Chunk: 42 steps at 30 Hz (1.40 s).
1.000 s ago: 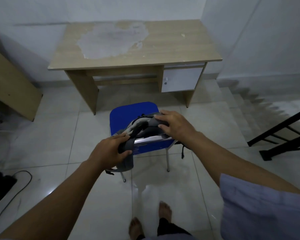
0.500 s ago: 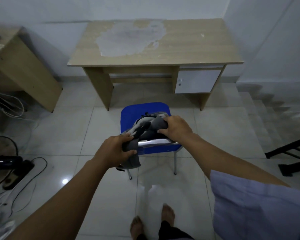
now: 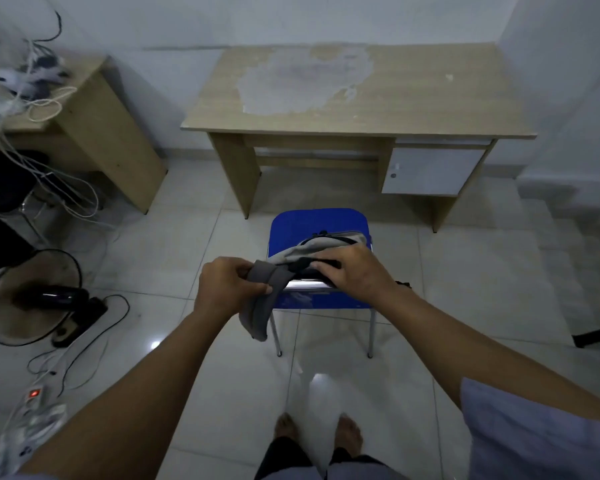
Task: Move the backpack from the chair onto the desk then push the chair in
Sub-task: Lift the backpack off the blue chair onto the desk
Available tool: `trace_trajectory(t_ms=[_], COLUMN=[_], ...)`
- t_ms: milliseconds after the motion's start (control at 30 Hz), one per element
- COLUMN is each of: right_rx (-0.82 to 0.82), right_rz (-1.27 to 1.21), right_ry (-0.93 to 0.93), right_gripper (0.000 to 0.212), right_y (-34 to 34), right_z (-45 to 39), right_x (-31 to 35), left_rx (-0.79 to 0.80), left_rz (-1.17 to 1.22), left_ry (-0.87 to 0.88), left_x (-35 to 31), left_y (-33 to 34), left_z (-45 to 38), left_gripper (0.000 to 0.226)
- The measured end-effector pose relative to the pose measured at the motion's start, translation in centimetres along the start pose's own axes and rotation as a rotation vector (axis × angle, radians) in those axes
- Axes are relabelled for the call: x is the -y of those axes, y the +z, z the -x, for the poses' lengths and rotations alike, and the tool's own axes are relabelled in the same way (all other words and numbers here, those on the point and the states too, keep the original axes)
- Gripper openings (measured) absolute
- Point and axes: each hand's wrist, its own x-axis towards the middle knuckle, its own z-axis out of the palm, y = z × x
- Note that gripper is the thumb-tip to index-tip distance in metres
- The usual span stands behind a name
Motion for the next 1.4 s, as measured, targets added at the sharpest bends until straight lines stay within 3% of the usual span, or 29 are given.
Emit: trace_trajectory(t_ms=[233, 433, 533, 667, 767, 867, 967, 1067, 1200, 1400], right_rx=[-0.167, -0.350, -0.443, -0.482, -0.448, -0.414, -0.410, -0.378, -0.260, 0.088], right_rz=[-0.089, -0.090, -0.065, 0.003, 0.096, 0.138, 0.114, 0.124, 0.114, -0.124], right_ry=[0.157, 0.291, 0.355, 0.431, 0.464, 0.441, 0.413, 0.456, 0.702, 1.144], right_gripper=[0.025, 0.022, 0.020, 0.021, 0.024, 0.029, 0.041, 0.037, 0.042, 0.071], right_y=[-0.5, -1.4, -2.3, -2.5, -1.8, -1.4, -1.1, -1.0, -0.8, 1.0], right_z=[-3.4, -5.5, -6.5, -6.8, -6.1, -5.4, -5.4, -6.2, -8.1, -11.2], right_x=[0.4, -0.1, -0.6, -1.3, -1.3, -0.7, -0.3, -0.6, -2.2, -9.2], left_rx=[-0.113, -0.202, -0.169, 0.011, 0.095, -0.015, -0.091, -0.030, 0.177, 0.443], left_rz=[-0.106, -0.135, -0.066, -0.149, -0.272, -0.298, -0.278, -0.255, -0.224, -0.112], left_ry=[0.064, 0.172, 0.201, 0.322, 0.412, 0.399, 0.310, 0.194, 0.030, -0.223], left_x=[-1.3, -4.0, -5.2, -6.4, -5.1, -2.7, -1.4, -1.3, -0.8, 0.7], left_y=[-1.9, -1.0, 0.2, 2.6, 3.3, 2.4, 1.8, 2.8, 5.5, 9.5], left_z=[-4.5, -9.1, -11.3, -12.9, -12.6, -12.8, -13.5, -14.4, -15.7, -18.5], left_gripper=[0.020, 0.020, 0.024, 0.029, 0.050, 0.080, 0.085, 0.086, 0.081, 0.106])
